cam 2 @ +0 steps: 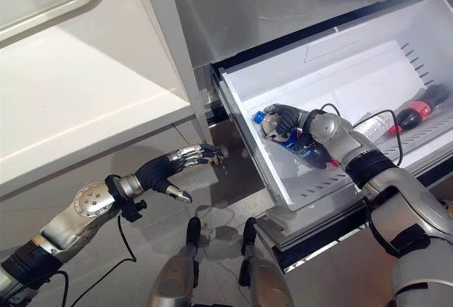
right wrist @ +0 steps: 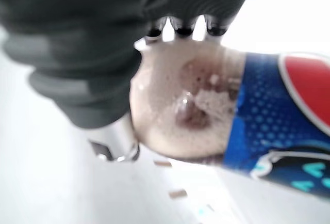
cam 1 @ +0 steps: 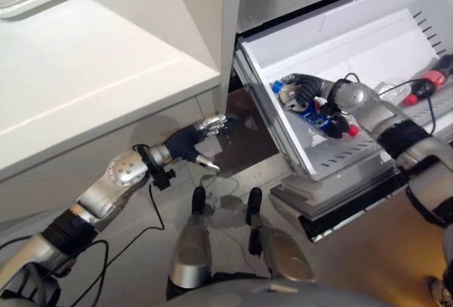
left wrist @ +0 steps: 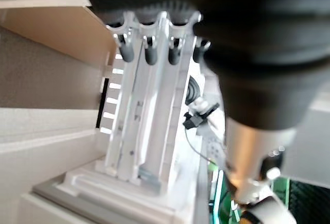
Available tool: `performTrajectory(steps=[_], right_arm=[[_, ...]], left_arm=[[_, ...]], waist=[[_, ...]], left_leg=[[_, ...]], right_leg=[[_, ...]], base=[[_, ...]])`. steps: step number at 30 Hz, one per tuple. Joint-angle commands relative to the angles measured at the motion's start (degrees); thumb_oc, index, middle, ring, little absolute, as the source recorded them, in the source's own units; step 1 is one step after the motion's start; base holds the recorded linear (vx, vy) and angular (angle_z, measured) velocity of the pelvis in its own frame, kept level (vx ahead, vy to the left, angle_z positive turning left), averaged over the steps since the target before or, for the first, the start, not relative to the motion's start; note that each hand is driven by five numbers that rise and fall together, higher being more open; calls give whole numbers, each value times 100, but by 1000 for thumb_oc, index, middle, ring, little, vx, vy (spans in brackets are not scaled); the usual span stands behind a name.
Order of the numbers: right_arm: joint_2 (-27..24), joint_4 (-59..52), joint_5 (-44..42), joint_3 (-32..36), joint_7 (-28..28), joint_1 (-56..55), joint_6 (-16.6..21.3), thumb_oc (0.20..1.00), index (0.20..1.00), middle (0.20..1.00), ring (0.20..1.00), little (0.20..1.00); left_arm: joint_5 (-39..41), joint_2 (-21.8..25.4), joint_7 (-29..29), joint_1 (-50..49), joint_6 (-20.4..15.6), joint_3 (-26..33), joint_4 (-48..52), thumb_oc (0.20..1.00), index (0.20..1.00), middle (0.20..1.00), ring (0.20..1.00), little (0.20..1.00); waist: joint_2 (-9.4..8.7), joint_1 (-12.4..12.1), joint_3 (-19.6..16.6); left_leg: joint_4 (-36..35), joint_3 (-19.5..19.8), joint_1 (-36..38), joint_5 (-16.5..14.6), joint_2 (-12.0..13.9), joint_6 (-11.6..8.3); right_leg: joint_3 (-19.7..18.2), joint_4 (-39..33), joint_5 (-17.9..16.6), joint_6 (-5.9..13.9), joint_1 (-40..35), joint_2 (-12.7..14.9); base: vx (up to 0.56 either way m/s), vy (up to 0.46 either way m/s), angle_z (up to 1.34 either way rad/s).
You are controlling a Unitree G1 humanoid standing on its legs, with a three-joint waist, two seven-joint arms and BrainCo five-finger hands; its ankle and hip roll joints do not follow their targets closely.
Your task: Take the drinks into the refrigerator
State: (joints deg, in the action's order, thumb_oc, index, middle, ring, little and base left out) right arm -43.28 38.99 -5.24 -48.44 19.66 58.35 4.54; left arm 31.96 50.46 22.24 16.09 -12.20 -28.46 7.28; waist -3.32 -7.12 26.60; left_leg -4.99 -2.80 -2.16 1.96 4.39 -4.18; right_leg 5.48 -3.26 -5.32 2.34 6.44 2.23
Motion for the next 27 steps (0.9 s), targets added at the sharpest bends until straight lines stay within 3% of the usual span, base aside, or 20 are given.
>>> performTrajectory(steps=[1,7,9,10,23,27], right_arm=[[-204,40,467,-338,-55,820,66,200,200,200,200,200],[-2,371,868,-177,-208,886,18,200,200,200,200,200],[32,462,947,-136,-206,918,-10,947,947,947,947,947],[39,445,949,-108,-195,916,-14,1000,1000,1000,1000,1000],[-230,124,1104,157,-332,859,-32,1000,1000,1000,1000,1000],[-720,-350,1608,268,-592,822,128,1000,1000,1000,1000,1000]], left_arm=[[-175,-176,-96,-154,-373,88,636,1000,1000,1000,1000,1000],[-263,-321,-191,-247,-345,285,624,1000,1000,1000,1000,1000],[-283,-343,-196,-282,-332,334,622,1000,1000,1000,1000,1000],[-284,-377,-188,-306,-314,370,598,1000,1000,1000,1000,1000],[-253,-421,-87,-308,-255,449,489,1000,1000,1000,1000,1000],[-195,-434,-37,-385,-219,517,395,1000,1000,1000,1000,1000]], waist=[[208,-25,-46],[236,-36,25],[238,-40,23],[236,-33,23],[171,-5,-225],[90,0,-454]], left_leg=[[45,99,-93,157,547,-199],[40,129,-108,164,540,-182],[34,142,-105,157,528,-177],[34,151,-98,153,519,-170],[45,157,52,48,475,-137],[76,114,213,-66,450,-121]], right_leg=[[13,1565,446,658,834,656],[32,1579,445,650,845,674],[31,1571,446,647,843,679],[44,1567,442,647,840,687],[44,1544,466,653,660,724],[14,1459,472,659,468,737]], base=[[0,0,0],[-19,-1,5],[0,0,0],[0,0,0],[2,1,1],[34,10,0]])
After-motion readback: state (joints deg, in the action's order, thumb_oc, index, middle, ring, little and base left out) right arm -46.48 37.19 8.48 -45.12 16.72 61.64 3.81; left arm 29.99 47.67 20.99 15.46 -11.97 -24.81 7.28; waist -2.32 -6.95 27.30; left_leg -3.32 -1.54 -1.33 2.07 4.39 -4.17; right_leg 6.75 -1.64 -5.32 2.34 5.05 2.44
